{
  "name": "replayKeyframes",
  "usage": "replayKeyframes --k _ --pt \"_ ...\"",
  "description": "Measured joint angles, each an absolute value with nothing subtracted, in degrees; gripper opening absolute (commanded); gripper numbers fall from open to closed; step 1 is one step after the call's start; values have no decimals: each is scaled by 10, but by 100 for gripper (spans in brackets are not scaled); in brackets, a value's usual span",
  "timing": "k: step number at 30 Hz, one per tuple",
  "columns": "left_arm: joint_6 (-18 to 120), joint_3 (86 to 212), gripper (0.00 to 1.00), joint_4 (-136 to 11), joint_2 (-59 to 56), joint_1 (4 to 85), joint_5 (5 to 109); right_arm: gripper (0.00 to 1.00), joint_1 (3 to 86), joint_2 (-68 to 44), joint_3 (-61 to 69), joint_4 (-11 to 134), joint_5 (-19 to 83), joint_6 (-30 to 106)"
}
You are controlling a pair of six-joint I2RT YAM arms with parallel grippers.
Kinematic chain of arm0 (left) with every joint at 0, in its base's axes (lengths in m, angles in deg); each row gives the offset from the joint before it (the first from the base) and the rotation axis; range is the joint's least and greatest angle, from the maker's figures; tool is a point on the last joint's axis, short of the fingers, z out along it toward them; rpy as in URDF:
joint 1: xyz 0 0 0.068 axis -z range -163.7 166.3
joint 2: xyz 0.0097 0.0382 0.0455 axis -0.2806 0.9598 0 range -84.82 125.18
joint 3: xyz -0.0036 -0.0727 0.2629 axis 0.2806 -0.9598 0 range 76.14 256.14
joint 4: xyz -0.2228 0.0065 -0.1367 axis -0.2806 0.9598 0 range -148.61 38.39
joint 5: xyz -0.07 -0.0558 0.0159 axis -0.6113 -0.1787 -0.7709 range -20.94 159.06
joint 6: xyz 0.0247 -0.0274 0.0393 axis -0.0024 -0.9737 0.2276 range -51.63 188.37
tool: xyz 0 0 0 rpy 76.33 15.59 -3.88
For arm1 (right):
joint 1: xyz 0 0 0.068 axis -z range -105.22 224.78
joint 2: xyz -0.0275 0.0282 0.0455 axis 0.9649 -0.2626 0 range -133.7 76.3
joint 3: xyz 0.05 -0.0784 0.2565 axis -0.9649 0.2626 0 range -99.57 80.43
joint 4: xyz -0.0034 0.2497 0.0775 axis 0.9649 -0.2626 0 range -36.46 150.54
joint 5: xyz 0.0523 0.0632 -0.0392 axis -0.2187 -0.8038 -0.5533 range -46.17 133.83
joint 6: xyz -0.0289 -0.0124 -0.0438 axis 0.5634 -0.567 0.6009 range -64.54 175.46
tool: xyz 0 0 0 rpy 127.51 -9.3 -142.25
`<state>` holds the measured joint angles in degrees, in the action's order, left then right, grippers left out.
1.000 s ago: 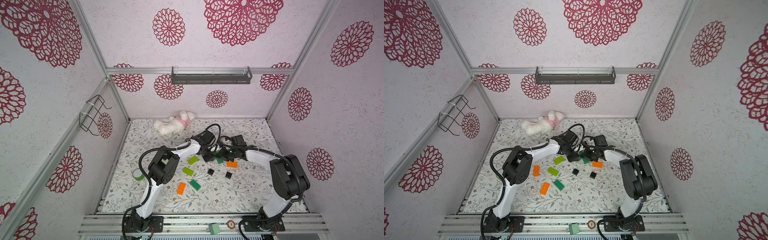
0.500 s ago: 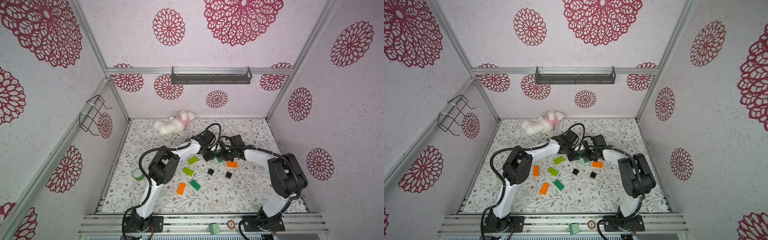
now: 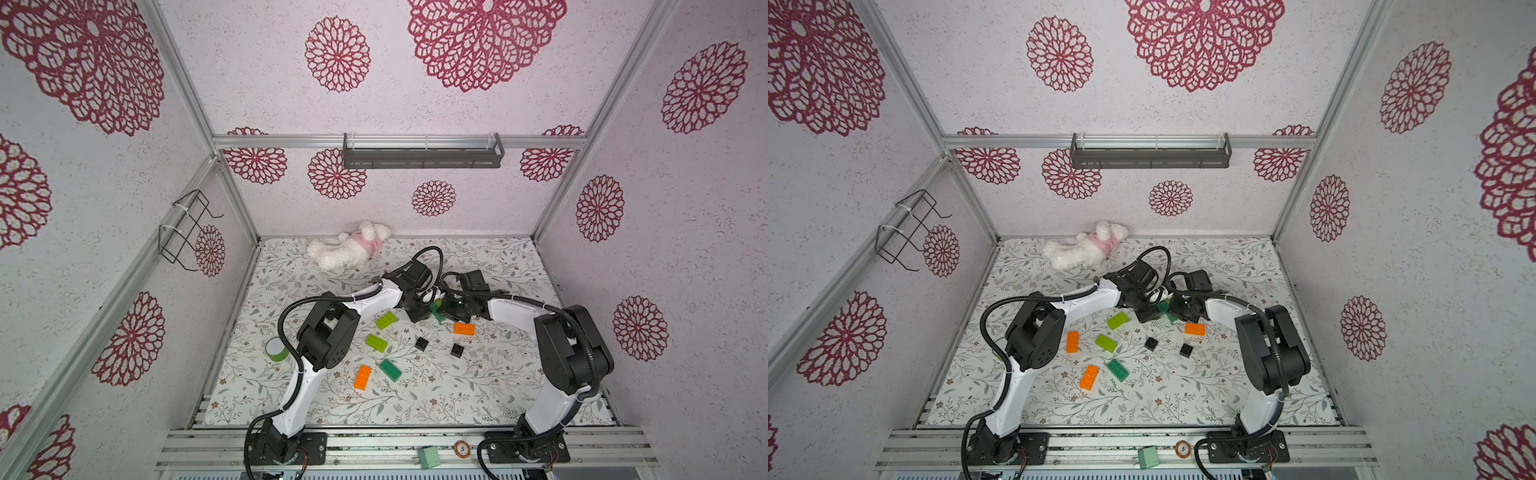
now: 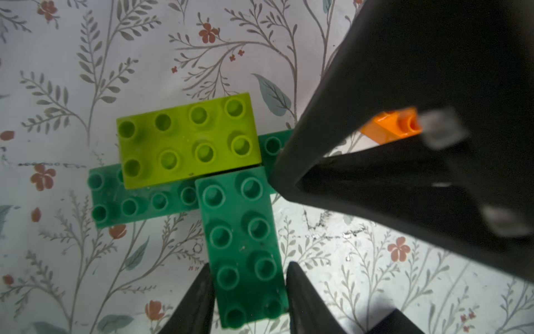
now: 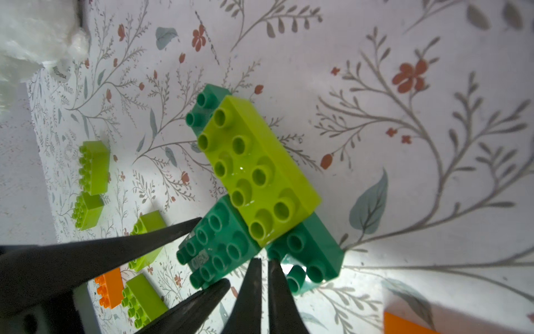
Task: Assemble a small pinwheel with lego
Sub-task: Assemble the lego brick with the lego brick.
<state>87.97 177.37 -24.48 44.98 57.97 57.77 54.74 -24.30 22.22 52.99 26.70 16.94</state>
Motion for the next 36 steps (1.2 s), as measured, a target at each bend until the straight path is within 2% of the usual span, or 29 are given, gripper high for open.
replayKeyframes --k 16,20,23,27,28,29,36 --pt "863 1773 46 -254 450 580 574 15 556 -221 215 525 216 179" --pt "853 1771 51 -267 450 574 576 15 556 -228 187 513 210 182" --pt "846 1759 59 -280 446 567 576 15 556 -238 172 512 206 184" --pt "843 1715 64 -296 425 562 565 14 556 -256 152 512 206 185" --pt "843 1703 72 -300 419 562 559 15 556 -262 144 514 205 186" --pt "840 1694 98 -303 413 562 555 15 556 -266 139 516 203 187" --pt "815 1645 97 -345 381 555 533 13 556 -278 120 517 191 199"
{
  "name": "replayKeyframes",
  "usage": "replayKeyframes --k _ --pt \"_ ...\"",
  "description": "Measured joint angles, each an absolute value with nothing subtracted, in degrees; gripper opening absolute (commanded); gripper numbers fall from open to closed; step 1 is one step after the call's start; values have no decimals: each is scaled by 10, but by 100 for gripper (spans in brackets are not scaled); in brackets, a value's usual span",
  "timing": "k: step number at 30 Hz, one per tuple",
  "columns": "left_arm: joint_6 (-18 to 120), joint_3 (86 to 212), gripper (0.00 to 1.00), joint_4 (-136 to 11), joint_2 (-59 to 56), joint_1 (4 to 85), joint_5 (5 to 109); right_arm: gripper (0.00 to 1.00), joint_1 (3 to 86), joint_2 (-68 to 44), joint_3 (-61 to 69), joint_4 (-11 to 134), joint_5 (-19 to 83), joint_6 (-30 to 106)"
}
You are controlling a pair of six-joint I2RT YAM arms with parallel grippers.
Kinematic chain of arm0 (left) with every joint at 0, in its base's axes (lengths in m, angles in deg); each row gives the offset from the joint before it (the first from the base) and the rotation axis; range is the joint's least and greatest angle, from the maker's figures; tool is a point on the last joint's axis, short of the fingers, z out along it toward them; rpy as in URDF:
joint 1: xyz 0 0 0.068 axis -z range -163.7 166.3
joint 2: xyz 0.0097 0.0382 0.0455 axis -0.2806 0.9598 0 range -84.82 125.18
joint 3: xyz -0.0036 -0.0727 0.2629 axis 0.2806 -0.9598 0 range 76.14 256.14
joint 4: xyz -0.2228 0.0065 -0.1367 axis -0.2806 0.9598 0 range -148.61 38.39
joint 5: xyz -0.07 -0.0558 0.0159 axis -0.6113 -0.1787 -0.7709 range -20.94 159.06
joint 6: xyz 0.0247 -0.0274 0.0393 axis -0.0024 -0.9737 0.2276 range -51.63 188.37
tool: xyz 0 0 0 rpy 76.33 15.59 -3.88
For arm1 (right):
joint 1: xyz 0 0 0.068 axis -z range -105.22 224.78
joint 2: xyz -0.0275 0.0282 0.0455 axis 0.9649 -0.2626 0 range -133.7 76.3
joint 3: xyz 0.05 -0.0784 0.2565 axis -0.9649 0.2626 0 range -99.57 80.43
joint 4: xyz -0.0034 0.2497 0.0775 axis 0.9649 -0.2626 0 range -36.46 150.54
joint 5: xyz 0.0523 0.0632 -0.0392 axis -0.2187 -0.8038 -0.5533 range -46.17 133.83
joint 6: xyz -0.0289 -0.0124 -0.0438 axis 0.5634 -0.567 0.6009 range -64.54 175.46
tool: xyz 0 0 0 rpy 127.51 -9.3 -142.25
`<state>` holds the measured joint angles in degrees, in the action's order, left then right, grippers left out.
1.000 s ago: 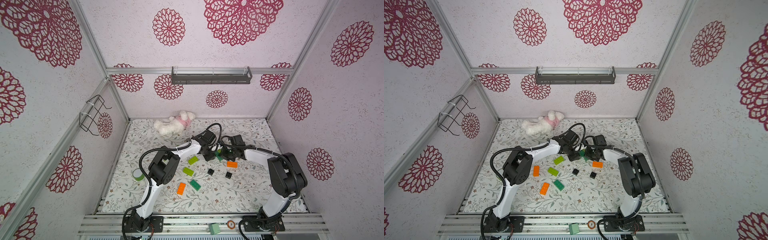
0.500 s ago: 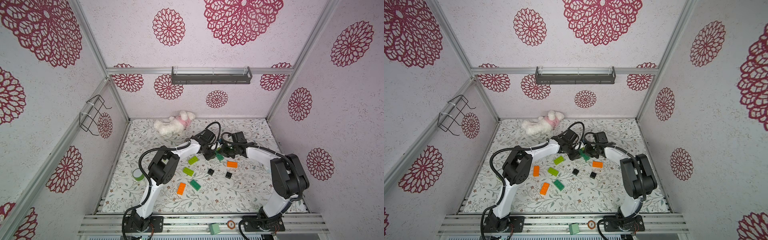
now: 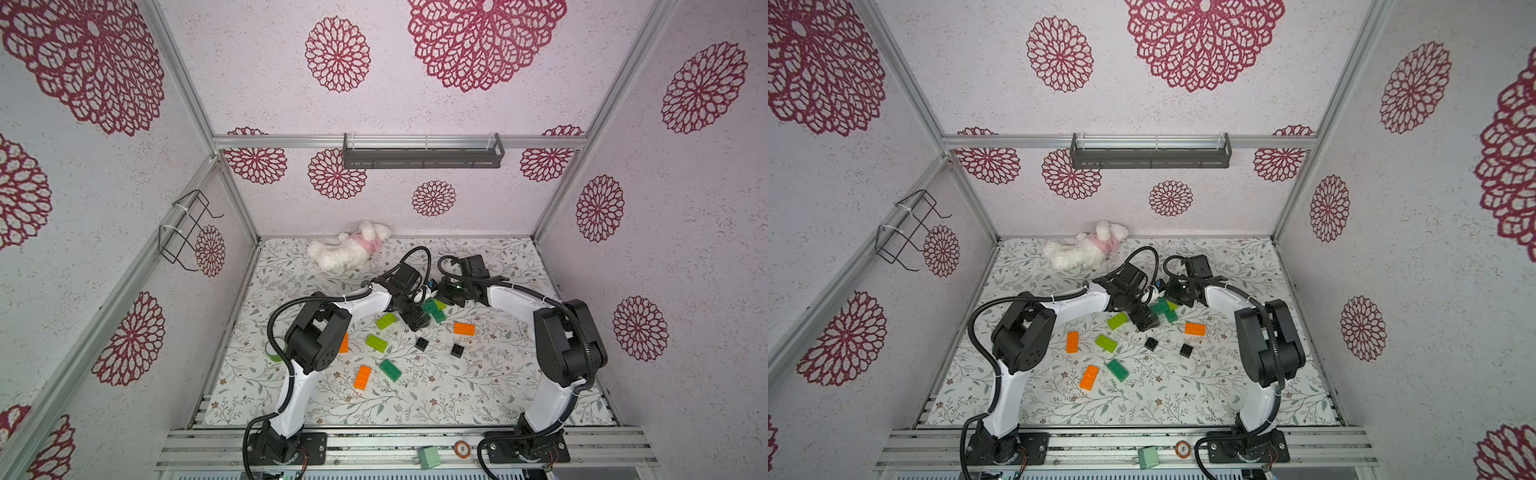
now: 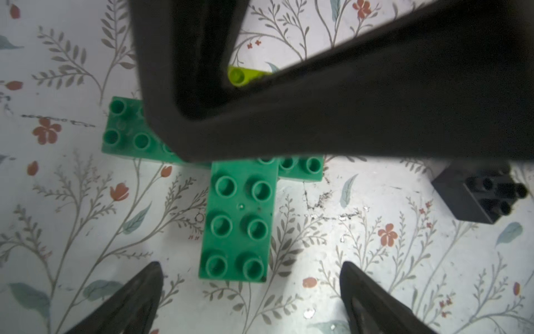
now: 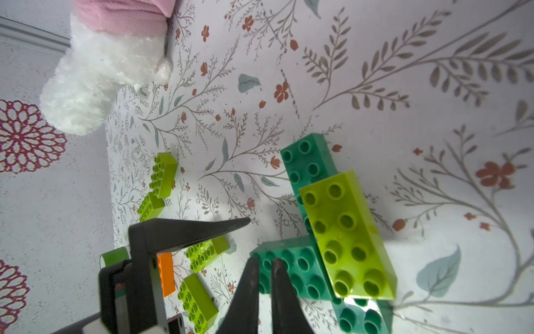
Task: Assemble a small pinwheel with lego
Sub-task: Assemble the lego brick with the lego brick.
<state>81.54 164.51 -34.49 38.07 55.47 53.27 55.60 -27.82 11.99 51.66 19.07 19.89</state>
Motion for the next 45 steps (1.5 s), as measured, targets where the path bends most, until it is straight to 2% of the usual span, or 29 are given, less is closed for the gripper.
replayKeyframes --k 7,14,23,45 --pt "738 1495 97 -449 211 533 505 12 556 -289 118 499 182 222" --pt "631 1386 97 -570 64 452 490 13 556 -290 118 491 186 237" --pt "561 1364 97 -598 56 410 466 23 556 -297 118 478 202 246" --pt "542 1346 97 -626 56 392 459 17 558 -294 145 515 216 250"
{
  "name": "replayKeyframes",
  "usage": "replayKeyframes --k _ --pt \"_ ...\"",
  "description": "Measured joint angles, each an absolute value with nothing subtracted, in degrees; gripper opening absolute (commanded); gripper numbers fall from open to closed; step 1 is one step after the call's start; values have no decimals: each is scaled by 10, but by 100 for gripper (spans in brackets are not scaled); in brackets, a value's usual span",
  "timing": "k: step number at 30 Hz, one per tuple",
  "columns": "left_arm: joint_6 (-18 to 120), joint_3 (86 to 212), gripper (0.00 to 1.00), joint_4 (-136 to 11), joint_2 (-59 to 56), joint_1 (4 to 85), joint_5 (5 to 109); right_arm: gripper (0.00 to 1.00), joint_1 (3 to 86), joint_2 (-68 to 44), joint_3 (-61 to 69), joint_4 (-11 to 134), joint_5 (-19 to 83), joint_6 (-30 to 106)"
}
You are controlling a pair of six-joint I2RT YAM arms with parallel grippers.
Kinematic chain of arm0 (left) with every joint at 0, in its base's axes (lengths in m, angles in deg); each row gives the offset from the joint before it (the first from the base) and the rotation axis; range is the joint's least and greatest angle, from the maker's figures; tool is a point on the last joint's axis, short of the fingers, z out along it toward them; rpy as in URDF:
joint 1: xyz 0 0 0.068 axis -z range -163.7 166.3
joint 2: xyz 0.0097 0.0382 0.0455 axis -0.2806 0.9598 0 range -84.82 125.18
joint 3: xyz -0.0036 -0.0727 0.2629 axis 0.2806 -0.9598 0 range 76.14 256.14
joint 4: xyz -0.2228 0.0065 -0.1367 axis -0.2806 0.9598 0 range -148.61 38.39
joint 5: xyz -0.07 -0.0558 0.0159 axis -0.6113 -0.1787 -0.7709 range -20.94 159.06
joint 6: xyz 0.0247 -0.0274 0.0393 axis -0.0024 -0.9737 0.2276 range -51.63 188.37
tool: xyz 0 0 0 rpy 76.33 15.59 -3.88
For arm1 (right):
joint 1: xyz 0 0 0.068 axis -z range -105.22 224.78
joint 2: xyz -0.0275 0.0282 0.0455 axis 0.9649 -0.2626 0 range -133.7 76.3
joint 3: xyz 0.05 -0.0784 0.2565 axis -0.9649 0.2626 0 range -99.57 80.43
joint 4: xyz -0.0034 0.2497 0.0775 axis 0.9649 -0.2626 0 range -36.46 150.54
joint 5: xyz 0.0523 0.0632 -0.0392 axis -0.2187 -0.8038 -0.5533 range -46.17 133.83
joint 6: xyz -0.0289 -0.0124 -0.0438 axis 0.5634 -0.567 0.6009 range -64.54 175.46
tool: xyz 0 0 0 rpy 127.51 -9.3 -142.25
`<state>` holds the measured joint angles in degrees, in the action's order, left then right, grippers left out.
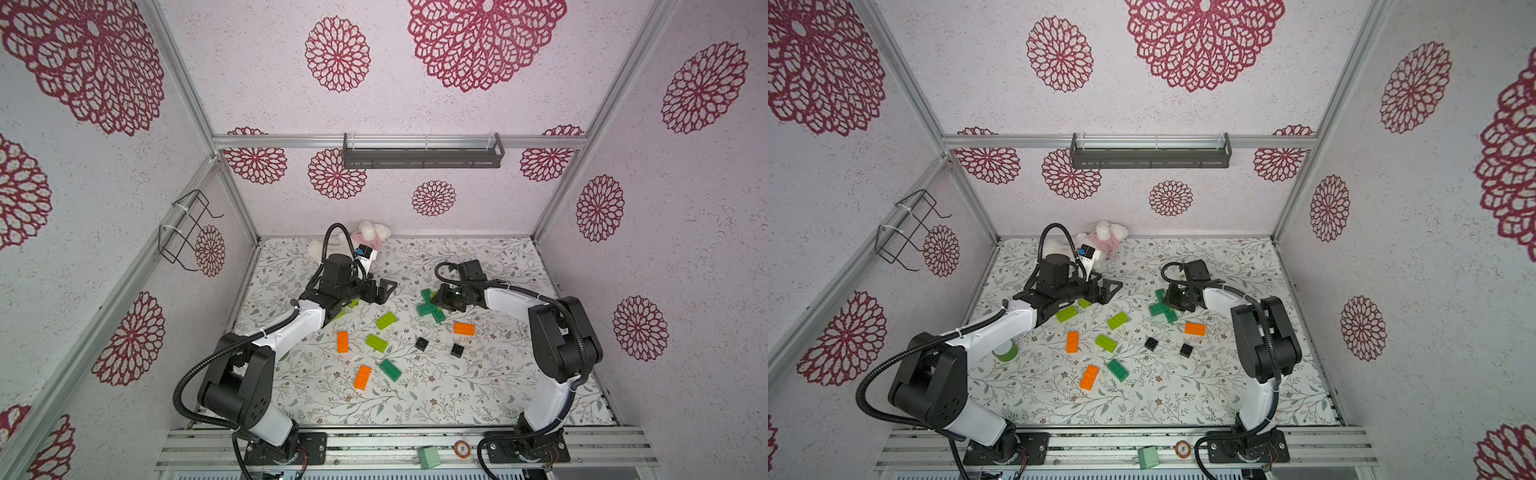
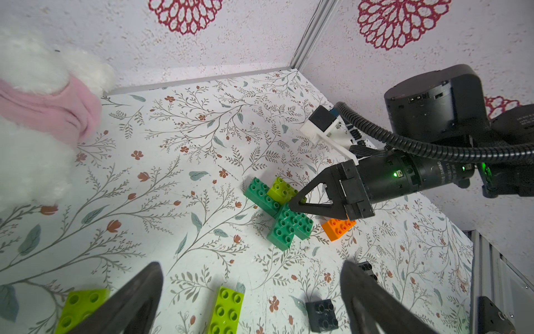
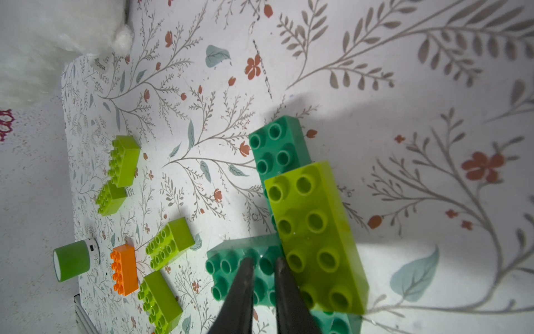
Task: Assemble a small pinwheel with lego
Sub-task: Assemble the lego brick with the lego brick.
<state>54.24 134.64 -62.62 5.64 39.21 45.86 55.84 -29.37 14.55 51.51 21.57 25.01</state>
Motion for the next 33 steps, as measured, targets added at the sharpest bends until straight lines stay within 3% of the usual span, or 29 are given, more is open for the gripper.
replayKeyframes --k 14,22,29,33 --pt "541 1345 97 -626 42 388 465 21 540 -292 105 465 249 265" --pt "493 1342 97 -603 -10 383 523 30 520 -292 40 369 360 319" --pt "481 1336 97 -596 -64 379 545 55 495 -302 1 314 414 360" --pt "481 1331 97 -591 -64 379 546 60 486 -320 -18 298 437 375"
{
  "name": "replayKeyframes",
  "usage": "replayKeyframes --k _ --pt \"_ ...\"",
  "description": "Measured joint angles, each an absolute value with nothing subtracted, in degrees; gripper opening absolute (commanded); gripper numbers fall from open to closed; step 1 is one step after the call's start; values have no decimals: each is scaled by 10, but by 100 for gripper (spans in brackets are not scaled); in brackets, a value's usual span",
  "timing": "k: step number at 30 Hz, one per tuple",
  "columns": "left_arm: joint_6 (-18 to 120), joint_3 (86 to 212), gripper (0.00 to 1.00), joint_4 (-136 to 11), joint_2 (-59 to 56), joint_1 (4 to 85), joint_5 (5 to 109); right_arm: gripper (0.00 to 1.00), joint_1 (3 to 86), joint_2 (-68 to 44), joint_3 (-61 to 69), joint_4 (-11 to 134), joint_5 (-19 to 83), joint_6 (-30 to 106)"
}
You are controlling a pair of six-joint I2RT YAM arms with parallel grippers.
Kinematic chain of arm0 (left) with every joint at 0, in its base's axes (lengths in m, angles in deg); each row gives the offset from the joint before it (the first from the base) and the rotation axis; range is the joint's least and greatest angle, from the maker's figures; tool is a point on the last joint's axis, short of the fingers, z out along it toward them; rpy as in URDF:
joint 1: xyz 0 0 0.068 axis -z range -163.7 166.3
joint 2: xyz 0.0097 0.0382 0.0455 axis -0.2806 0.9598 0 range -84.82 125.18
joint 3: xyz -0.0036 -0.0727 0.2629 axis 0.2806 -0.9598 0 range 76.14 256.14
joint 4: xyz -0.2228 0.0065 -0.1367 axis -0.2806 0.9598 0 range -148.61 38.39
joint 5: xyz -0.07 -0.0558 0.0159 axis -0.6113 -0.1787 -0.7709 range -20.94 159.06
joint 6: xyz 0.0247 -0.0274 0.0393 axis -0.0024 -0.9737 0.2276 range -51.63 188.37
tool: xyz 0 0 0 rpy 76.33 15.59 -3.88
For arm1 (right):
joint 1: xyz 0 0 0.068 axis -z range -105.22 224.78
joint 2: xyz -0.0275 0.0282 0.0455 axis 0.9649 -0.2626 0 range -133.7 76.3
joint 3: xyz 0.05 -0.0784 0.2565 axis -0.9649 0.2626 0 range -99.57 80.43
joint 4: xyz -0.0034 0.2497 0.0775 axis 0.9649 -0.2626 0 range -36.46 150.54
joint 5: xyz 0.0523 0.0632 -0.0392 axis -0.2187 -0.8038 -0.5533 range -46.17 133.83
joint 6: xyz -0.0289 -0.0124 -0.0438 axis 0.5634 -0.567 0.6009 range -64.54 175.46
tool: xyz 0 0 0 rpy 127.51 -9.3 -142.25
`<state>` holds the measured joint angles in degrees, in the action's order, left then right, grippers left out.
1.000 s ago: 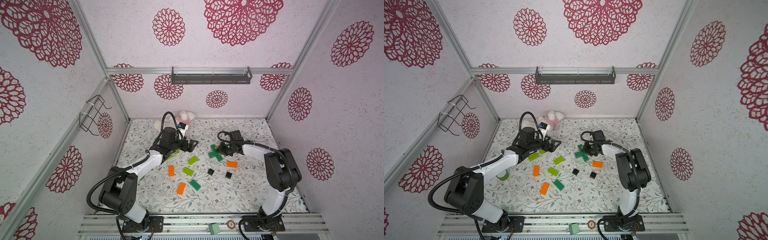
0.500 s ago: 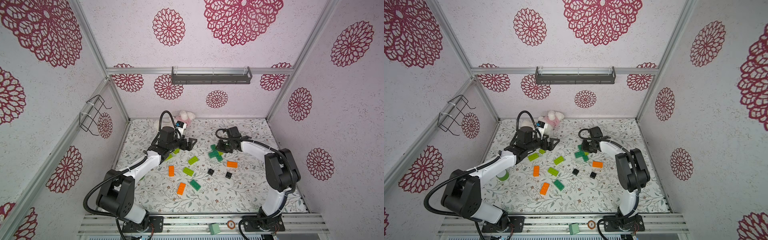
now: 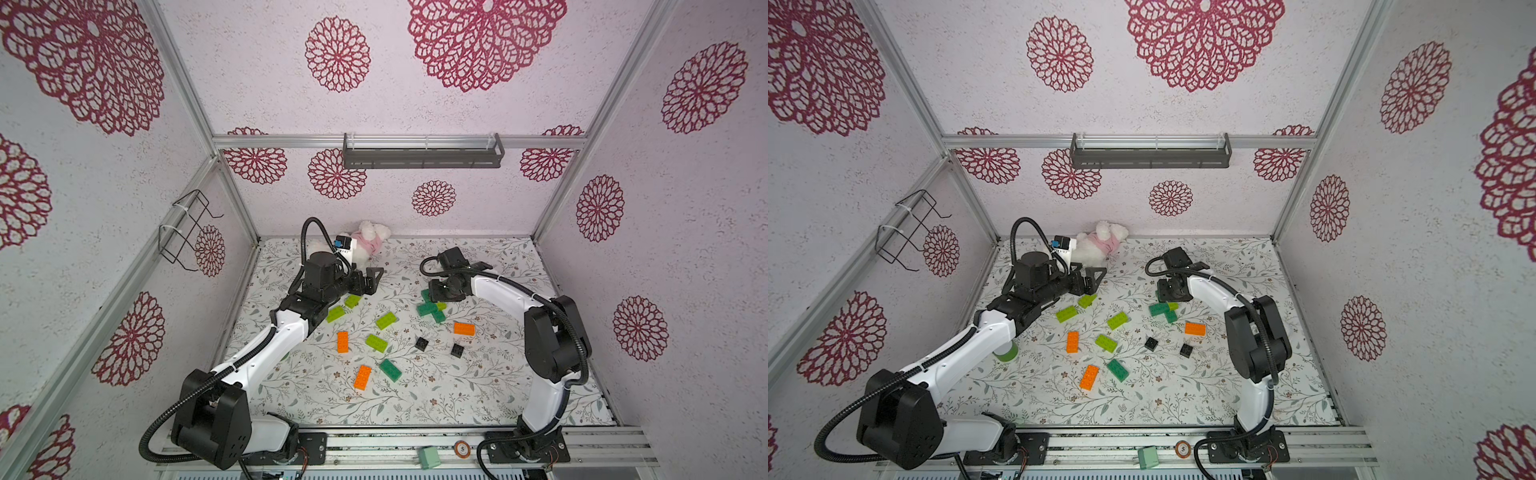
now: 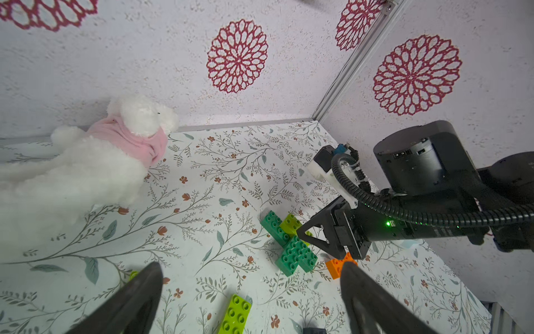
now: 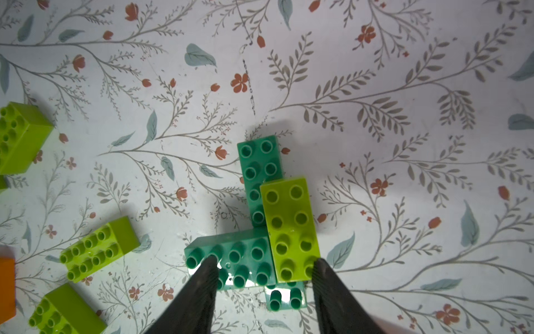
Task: Assemble a small pinwheel with lego
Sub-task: Assemble the lego brick with the lego brick, then adjust the lego brick at the center of the board.
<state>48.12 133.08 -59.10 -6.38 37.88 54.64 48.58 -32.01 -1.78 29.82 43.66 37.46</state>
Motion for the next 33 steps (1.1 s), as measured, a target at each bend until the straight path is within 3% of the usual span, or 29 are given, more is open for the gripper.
replayKeyframes --k 7,33 --pt "481 1326 97 -586 -64 379 546 61 484 -350 -25 279 453 386" --pt "482 1325 97 -586 -41 379 546 48 500 -351 -24 285 442 389"
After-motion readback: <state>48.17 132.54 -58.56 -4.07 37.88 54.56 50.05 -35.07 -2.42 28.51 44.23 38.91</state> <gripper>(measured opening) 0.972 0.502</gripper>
